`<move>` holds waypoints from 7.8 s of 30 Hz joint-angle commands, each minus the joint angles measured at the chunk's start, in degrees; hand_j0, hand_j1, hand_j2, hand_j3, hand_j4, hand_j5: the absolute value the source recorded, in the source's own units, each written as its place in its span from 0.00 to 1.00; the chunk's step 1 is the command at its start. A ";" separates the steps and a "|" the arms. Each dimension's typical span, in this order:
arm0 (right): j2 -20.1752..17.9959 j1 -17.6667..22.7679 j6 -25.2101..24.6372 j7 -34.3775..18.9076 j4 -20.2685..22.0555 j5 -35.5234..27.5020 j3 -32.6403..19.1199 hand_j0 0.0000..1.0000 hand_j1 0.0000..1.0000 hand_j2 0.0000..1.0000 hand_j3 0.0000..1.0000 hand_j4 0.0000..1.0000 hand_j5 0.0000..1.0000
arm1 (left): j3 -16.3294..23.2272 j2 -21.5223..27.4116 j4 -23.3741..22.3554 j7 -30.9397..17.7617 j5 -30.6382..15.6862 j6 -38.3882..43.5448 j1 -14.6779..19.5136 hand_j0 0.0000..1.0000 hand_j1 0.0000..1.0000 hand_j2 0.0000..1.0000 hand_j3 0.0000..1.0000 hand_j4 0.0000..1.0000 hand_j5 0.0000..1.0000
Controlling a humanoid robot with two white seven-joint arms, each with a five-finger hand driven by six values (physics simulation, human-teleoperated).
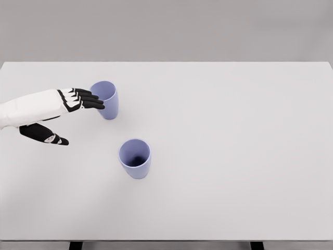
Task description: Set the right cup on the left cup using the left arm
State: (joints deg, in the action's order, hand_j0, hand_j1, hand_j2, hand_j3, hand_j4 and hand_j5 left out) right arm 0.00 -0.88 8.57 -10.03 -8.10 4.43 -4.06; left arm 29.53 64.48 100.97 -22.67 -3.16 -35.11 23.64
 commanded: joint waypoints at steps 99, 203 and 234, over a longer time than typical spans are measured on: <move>0.00 0.26 -0.05 -0.08 -0.43 -0.03 0.02 1.00 1.00 1.00 1.00 1.00 1.00 | 33.14 -16.94 -8.59 -9.58 4.74 0.11 25.14 0.56 0.56 0.56 0.56 0.56 0.56; 0.00 0.26 -0.05 -0.08 -0.43 -0.03 0.02 1.00 1.00 1.00 1.00 1.00 1.00 | 33.31 -15.44 -31.88 -10.29 -1.50 0.11 45.97 0.50 0.50 0.50 0.50 0.50 0.50; 0.00 0.26 -0.05 -0.08 -0.43 -0.03 0.02 1.00 1.00 1.00 1.00 1.00 1.00 | 34.28 -16.94 -34.78 -10.02 -1.06 0.11 45.26 0.50 0.50 0.50 0.50 0.50 0.50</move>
State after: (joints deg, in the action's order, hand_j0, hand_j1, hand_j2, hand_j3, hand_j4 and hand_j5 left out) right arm 0.00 -0.62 8.52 -10.09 -8.52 4.38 -4.04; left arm 63.82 47.57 66.42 -32.76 -3.91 -35.13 68.91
